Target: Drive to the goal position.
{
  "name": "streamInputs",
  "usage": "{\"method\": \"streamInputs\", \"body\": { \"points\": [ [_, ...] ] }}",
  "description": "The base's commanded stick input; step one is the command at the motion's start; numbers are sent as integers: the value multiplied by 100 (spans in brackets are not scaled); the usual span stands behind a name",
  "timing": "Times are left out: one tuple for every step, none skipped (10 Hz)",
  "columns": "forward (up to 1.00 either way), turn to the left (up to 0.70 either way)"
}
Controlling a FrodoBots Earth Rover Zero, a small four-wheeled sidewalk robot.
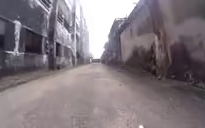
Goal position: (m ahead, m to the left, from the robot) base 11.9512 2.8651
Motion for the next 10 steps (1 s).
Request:
{"method": "streamInputs", "body": {
  "points": [
    [50,0],
    [50,0],
    [50,0],
    [50,0],
    [50,0],
    [50,0],
    [50,0],
    [50,0],
    [50,0],
    [50,0]
  ]
}}
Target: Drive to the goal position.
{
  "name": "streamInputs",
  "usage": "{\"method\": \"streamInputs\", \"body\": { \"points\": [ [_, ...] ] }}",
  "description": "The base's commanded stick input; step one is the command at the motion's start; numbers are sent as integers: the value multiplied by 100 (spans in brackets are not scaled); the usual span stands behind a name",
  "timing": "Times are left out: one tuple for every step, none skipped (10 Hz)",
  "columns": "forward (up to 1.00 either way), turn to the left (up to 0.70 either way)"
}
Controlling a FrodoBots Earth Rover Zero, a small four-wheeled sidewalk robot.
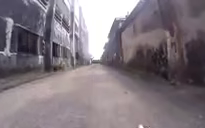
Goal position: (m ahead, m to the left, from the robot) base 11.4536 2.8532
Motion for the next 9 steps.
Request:
{"method": "streamInputs", "body": {
  "points": [
    [50,0],
    [50,0],
    [50,0],
    [50,0],
    [50,0],
    [50,0],
    [50,0],
    [50,0],
    [50,0]
  ]
}}
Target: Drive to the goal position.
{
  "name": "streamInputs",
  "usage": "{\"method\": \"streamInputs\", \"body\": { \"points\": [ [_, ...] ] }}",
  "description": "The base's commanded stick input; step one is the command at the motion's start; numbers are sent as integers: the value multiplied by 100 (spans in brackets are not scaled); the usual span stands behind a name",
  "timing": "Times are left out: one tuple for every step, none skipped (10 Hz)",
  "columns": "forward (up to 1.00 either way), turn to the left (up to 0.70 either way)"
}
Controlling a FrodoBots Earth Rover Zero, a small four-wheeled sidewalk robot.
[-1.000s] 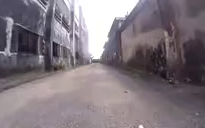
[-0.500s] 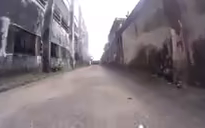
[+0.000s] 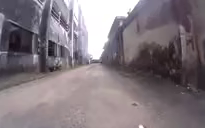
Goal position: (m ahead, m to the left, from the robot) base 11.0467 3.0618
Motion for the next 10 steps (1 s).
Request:
{"method": "streamInputs", "body": {
  "points": [
    [50,0],
    [50,0],
    [50,0],
    [50,0],
    [50,0],
    [50,0],
    [50,0],
    [50,0],
    [50,0],
    [50,0]
  ]
}}
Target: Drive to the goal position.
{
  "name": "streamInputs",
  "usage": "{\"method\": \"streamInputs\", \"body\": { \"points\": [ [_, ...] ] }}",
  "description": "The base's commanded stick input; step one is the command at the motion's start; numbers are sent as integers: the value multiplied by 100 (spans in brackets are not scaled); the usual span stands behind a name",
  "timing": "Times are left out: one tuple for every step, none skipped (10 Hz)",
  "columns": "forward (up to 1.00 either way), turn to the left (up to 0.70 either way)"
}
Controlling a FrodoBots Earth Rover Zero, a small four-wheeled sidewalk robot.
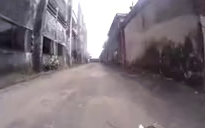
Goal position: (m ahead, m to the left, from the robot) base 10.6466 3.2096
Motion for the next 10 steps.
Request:
{"method": "streamInputs", "body": {
  "points": [
    [50,13],
    [50,50],
    [50,50],
    [50,50],
    [50,0],
    [50,0],
    [50,0],
    [50,0],
    [50,0],
    [50,0]
  ]
}}
